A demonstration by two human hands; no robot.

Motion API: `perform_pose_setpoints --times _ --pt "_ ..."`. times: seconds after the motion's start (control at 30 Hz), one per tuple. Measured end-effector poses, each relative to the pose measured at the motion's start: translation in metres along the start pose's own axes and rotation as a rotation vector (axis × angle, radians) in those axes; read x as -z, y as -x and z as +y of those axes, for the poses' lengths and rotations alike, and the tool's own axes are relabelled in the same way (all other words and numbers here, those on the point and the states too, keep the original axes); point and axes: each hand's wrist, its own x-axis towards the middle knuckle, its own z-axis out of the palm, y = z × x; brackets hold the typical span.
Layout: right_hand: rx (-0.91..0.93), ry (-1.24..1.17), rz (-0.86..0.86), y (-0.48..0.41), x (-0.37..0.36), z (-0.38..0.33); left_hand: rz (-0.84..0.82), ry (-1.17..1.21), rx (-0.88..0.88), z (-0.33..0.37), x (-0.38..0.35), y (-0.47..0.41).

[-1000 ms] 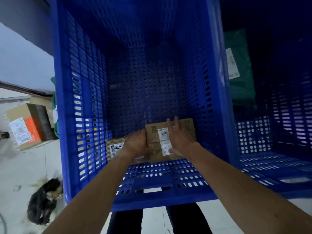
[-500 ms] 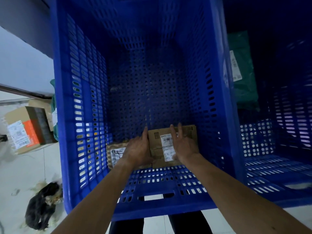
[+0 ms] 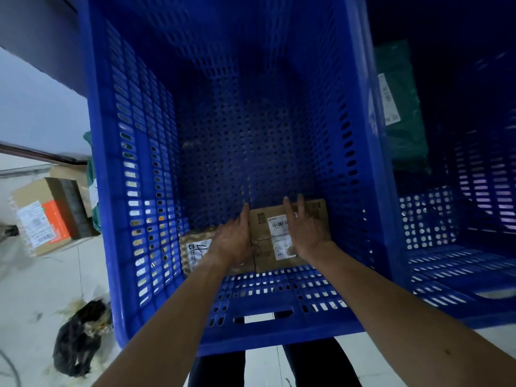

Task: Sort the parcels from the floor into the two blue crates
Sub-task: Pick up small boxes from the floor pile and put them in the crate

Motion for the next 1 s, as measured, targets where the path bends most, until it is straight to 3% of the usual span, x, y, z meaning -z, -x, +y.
perform_pose_setpoints --times 0.2,0.4,0.6,0.7,1.0 --pt "0.099 0.048 0.082 0.006 -0.016 0.002 0.077 -0.045 -0.095 0.001 -0.002 0.013" --pt "0.114 0.093 0.06 0.008 -0.02 0.001 0.027 -0.077 -0.096 0.003 -0.003 0.012" --pt "0.064 -0.021 -0.095 0.018 -0.012 0.005 -0.023 -0.11 -0.081 0.0 0.003 0.026" --pt "0.084 -0.05 -0.184 0.036 0.002 0.018 -0.038 -0.087 -0.037 -0.005 0.015 0.05" --pt "0.125 -0.055 -0.069 0.14 0.073 0.013 -0.043 0.057 0.129 0.011 0.105 0.151"
